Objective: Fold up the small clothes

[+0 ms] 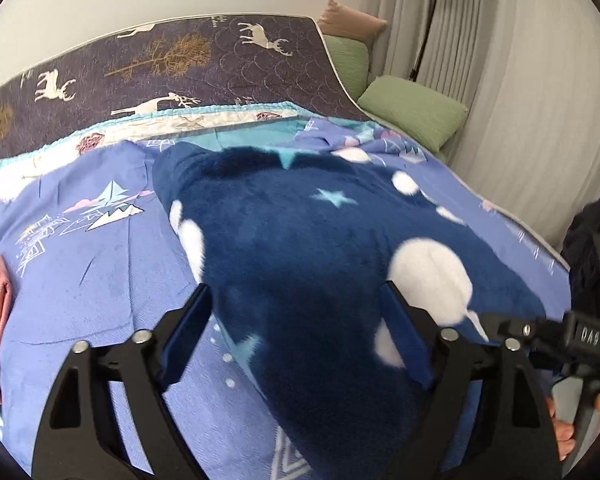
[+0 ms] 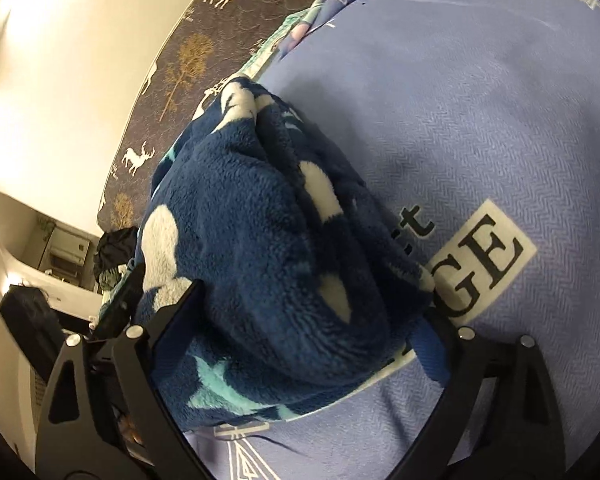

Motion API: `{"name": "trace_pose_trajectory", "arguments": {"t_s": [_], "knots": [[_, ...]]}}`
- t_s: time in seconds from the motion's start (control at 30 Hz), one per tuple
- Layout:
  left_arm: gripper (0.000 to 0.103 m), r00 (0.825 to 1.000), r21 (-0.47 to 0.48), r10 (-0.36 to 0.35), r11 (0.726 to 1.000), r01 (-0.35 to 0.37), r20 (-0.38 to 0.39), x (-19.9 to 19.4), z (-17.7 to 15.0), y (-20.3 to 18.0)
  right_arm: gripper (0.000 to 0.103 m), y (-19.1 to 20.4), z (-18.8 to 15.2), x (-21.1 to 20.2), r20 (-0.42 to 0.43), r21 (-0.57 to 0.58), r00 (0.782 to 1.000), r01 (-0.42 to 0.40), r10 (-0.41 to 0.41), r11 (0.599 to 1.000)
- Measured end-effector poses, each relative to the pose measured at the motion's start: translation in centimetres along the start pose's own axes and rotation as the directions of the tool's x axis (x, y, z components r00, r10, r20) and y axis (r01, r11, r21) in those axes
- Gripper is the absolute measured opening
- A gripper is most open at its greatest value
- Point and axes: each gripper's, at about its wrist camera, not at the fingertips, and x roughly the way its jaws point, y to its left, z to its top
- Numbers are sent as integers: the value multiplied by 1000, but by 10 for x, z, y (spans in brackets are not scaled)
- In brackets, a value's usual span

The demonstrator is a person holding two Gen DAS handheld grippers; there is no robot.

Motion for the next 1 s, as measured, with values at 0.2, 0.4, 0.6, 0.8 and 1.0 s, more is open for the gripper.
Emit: {"name": "trace_pose_trajectory", "arguments": {"t_s": [0.2,0.4,0.6,0.8,1.0], "knots": [[93,1000,-247,22,969,-16,21,28,29,58,95,4,-2,1,-2,-21,1000,11,-11,1000],[94,982,-450,-161,888,101,-98,107,47,97,96,4,-1,2,-11,-7,1000,5,-5,1000],[56,977,-411,-211,895,176,-41,117,53,86,91,4,6,5,-1,4,1000,8,-8,1000],[45,995,-259,-92,961,99,41,63,85,63,51,49,27,-17,56,-218,998,22,-9,976],[45,975,-296,82,955,-18,206,-5,153,109,50,134,107,-19,150,-436,986,1,72,900]]}}
